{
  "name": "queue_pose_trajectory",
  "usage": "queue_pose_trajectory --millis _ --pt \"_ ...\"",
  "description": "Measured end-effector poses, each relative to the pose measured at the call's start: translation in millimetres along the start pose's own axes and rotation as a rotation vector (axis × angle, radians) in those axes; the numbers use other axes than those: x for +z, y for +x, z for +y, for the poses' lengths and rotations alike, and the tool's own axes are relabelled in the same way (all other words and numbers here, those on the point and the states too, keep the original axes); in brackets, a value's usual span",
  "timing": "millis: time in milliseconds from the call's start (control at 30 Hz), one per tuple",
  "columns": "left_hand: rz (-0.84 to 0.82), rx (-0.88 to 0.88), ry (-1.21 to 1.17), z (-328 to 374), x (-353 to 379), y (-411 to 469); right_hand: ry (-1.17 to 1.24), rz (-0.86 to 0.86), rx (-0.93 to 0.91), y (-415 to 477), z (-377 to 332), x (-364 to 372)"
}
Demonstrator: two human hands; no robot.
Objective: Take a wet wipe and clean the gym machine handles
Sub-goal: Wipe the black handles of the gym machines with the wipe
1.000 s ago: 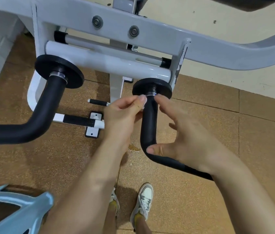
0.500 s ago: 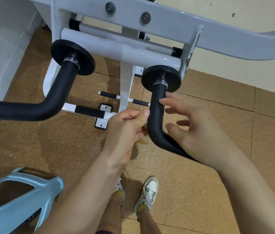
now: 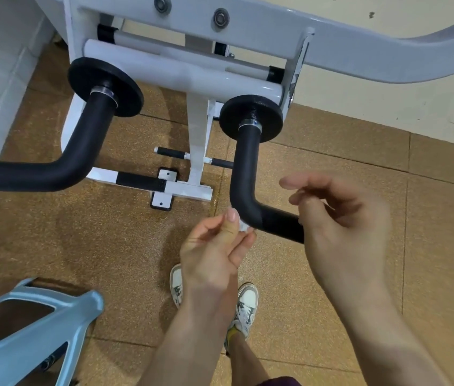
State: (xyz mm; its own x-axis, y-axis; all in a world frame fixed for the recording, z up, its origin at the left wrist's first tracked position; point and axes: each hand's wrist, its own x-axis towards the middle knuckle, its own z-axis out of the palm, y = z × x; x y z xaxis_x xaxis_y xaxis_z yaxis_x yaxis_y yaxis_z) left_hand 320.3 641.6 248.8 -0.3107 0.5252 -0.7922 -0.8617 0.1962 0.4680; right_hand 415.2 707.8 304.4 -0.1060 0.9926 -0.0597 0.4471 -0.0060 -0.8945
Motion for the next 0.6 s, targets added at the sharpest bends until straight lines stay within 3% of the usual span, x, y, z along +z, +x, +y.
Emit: queue_pose_trajectory --millis 167,333,467,600 --pt "-0.039 0.094 0.145 -13 4 -16 0.170 0.045 0.083 -46 8 2" --pt "0.095 0.222 0.001 3 7 -3 0.243 0.001 0.406 -71 23 10" --pt "0.097 0.185 -0.015 -3 13 -7 0.585 0.003 0.714 -66 27 11" --pt "0.104 0.049 -0.063 -27 22 -28 0.879 -0.057 0.814 -66 27 7"
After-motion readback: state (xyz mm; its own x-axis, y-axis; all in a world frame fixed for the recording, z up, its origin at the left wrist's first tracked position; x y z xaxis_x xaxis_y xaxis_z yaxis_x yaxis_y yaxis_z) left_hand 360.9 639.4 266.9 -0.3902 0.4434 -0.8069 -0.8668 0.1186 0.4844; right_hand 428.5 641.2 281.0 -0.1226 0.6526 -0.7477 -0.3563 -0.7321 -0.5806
